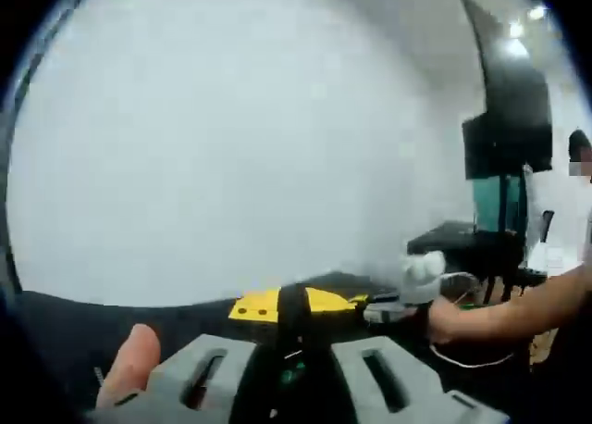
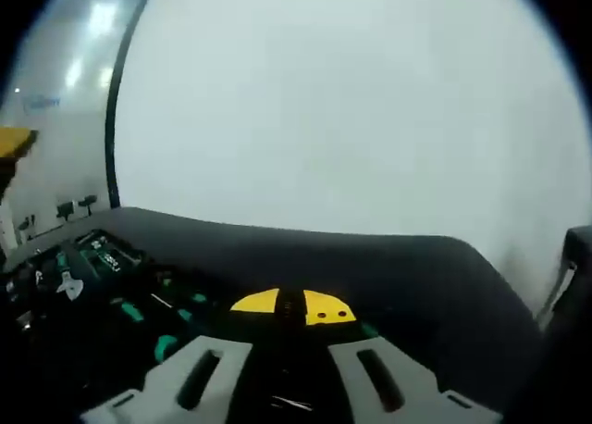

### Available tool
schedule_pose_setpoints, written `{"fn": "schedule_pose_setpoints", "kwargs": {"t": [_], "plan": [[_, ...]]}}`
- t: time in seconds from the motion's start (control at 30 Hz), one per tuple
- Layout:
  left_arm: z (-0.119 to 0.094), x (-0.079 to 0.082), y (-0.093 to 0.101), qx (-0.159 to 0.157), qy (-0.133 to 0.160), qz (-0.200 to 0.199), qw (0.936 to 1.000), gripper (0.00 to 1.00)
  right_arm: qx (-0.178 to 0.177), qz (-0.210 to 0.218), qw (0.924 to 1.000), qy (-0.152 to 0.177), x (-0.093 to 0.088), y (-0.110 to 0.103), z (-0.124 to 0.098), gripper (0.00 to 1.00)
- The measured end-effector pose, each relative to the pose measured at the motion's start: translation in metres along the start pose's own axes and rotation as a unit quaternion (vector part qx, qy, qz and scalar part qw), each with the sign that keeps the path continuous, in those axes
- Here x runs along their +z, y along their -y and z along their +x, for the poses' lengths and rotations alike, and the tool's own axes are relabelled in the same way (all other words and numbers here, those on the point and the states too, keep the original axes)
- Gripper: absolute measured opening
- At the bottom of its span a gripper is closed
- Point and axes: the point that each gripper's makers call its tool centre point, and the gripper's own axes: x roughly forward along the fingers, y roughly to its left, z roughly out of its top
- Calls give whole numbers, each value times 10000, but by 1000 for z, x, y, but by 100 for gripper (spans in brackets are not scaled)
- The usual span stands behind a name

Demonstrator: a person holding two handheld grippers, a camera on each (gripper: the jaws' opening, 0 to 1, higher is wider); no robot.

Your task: Pick up the tools and put them into their designated positions in the toolbox.

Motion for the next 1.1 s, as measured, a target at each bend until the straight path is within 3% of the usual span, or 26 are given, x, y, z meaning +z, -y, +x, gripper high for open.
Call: {"fn": "schedule_pose_setpoints", "kwargs": {"t": [0.07, 0.13, 0.2, 0.27, 0.3, 0.37, 0.43, 0.5, 0.57, 0.6, 0.63, 0.67, 0.9, 1.03, 1.1], "plan": [[-42, -3, -9, 243, 135, 184, 9994, 13, -4, -73, 10000, 25, 1, 1, 3, 7], [-82, -16, -34, 728, 218, 411, 9963, 14, 27, -84, 9999, 72, 3, 0, 2, 7], [-113, -29, -56, 1120, 398, 259, 9926, 14, 56, -22, 9999, 149, 6, 2, 2, 7], [-141, -49, -72, 1149, 601, -115, 9915, 14, 51, 75, 9999, 84, 4, 5, 5, 8], [-153, -65, -78, 1192, 502, -217, 9914, 14, 79, 100, 9999, 68, 5, 8, 9, 9], [-173, -90, -78, 1067, 395, 17, 9935, 14, 100, 90, 9998, 118, 5, 3, 2, 10], [-187, -94, -70, 913, 582, 197, 9939, 14, 118, 12, 9998, 158, 5, -2, -7, 10], [-194, -102, -64, 679, 782, 113, 9946, 14, 104, -19, 9998, 186, 5, -5, -15, 10], [-194, -103, -69, 885, 440, 177, 9949, 12, 90, -53, 9998, 186, 6, -3, -13, 11], [-195, -93, -67, 865, 807, 189, 9928, 13, 96, -80, 9998, 174, 6, -3, -11, 11], [-196, -88, -62, 718, 1071, -147, 9915, 13, 81, -138, 9997, 194, 7, -3, -12, 11], [-196, -94, -59, 619, 866, -220, 9941, 13, 78, -181, 9996, 198, 7, -3, -11, 12], [-195, -97, -60, 713, 750, -182, 9945, 13, 134, -220, 9994, 244, 15, -1, -18, 15], [-196, -96, -61, 724, 775, -200, 9942, 13, 265, -340, 9988, 238, 52, 1, -49, 15], [-197, -94, -61, 725, 782, -201, 9941, 13, 508, -187, 9980, 314, 88, -2, -77, 15]]}}
